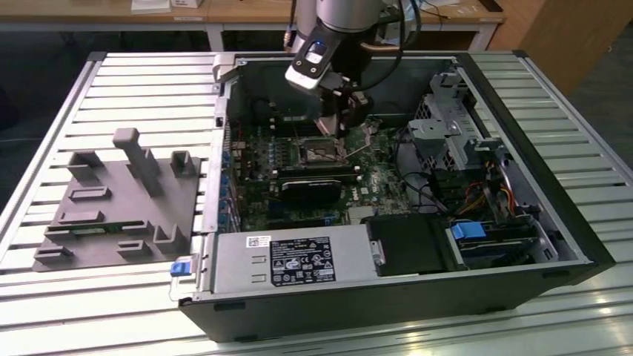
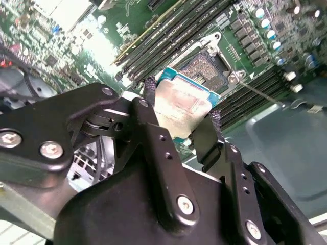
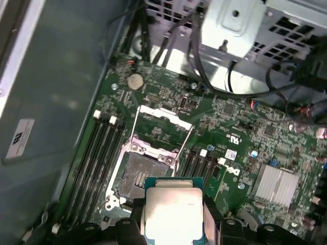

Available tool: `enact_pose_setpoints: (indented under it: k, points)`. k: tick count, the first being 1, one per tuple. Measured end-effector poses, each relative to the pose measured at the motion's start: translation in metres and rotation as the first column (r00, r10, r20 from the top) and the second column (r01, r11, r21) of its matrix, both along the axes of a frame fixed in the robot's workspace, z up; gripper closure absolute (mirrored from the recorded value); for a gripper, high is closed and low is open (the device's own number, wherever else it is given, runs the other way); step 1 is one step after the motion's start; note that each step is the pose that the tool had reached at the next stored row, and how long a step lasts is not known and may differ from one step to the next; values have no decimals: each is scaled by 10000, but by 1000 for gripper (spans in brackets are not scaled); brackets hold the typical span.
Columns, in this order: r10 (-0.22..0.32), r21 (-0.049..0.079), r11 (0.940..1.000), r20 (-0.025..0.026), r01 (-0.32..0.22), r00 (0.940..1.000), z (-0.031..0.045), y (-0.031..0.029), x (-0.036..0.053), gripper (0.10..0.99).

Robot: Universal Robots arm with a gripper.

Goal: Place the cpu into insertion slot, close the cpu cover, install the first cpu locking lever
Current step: 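Place the cpu into insertion slot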

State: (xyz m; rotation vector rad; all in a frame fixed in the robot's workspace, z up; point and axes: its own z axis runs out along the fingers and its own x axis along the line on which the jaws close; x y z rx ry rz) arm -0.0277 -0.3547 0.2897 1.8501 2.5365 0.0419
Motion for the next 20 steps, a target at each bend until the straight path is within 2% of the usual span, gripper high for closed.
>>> enact_pose_setpoints:
  k: [6,20]
  points:
    - [-701,-1,9975,-1,701,9975,-31,1,0,549]
    - [-1169,0,9931,0,1169,9931,-87,1,0,549]
